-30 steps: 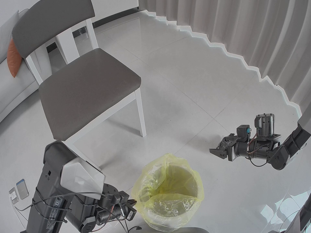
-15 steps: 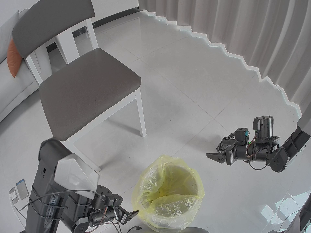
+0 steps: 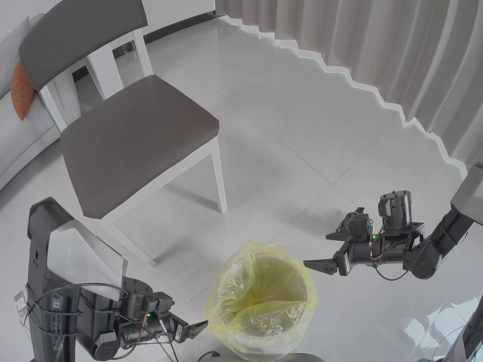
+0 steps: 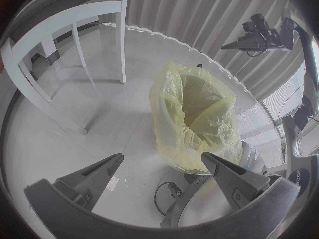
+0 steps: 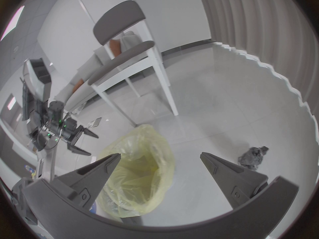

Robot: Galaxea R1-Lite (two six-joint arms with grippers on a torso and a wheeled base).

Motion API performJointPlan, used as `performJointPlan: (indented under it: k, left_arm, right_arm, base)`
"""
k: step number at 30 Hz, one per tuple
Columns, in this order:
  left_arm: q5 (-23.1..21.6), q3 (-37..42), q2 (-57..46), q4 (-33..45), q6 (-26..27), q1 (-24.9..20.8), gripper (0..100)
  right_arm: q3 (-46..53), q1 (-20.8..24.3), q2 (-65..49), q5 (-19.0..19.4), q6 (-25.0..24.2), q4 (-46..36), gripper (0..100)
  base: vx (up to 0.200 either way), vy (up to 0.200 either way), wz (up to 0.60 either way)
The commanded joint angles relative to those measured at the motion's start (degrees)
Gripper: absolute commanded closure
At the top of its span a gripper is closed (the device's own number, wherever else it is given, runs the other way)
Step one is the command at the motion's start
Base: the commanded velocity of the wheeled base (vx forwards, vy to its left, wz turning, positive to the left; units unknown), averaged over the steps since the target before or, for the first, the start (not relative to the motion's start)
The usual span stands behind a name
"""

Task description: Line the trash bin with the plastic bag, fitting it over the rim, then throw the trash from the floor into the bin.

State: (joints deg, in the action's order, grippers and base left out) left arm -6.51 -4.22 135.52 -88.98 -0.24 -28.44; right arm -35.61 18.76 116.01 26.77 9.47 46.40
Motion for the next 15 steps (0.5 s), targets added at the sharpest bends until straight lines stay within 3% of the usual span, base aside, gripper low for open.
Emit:
performJointPlan:
  k: [1,5,8,15]
  left_arm:
    - [0.18,1.23,-2.98,-1.02,-0.37,0.49,0]
    - [0.27,0.79,-5.09,-1.02,-0.81,1.46,0]
    - [0.18,0.61,-5.27,-1.02,-0.90,1.55,0]
    - [0.53,-1.76,-5.80,-1.02,-0.90,1.46,0]
  right_arm:
    - [2.91,1.54,1.42,1.97,4.33,0.01,0]
    - [4.58,1.54,2.65,4.08,8.81,0.10,0]
    - [4.85,1.63,2.82,4.61,8.98,0.10,0]
    - [7.22,6.64,3.61,4.69,9.51,0.27,0]
  base:
    - [0.000,0.000,0.00]
    - [0.000,0.000,0.00]
    - [0.000,0.000,0.00]
    - [0.000,0.000,0.00]
